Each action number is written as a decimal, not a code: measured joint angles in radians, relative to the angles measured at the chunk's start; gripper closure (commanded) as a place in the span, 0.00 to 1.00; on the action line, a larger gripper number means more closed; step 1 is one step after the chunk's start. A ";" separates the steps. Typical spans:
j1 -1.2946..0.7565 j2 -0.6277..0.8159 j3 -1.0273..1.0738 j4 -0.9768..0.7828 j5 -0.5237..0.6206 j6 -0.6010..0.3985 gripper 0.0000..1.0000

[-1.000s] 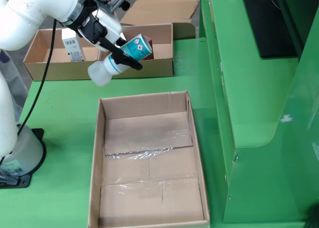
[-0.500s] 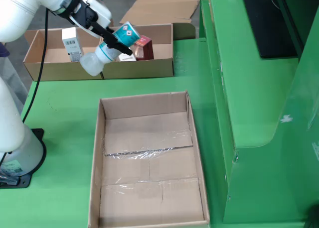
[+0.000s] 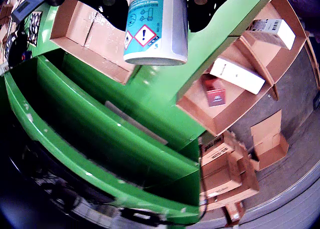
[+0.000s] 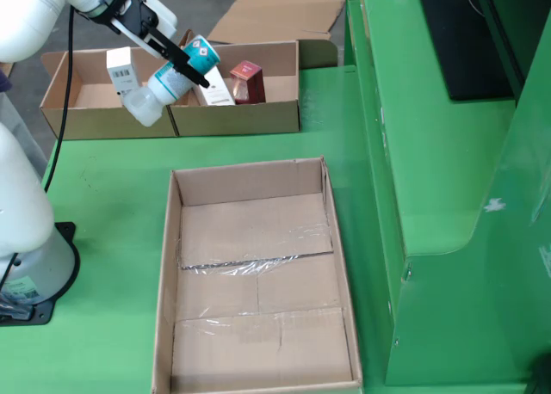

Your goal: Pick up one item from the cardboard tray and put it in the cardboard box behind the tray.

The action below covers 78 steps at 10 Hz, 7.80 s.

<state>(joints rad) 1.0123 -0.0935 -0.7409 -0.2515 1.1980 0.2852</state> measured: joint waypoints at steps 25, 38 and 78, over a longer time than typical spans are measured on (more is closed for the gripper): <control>0.697 -0.517 0.561 -0.113 -0.014 -0.081 1.00; 0.678 -0.819 0.710 0.120 0.121 -0.037 1.00; 0.661 -0.517 -0.695 1.278 0.285 0.112 0.80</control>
<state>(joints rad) 1.6734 -0.6105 -1.4357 1.0261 1.4834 0.3972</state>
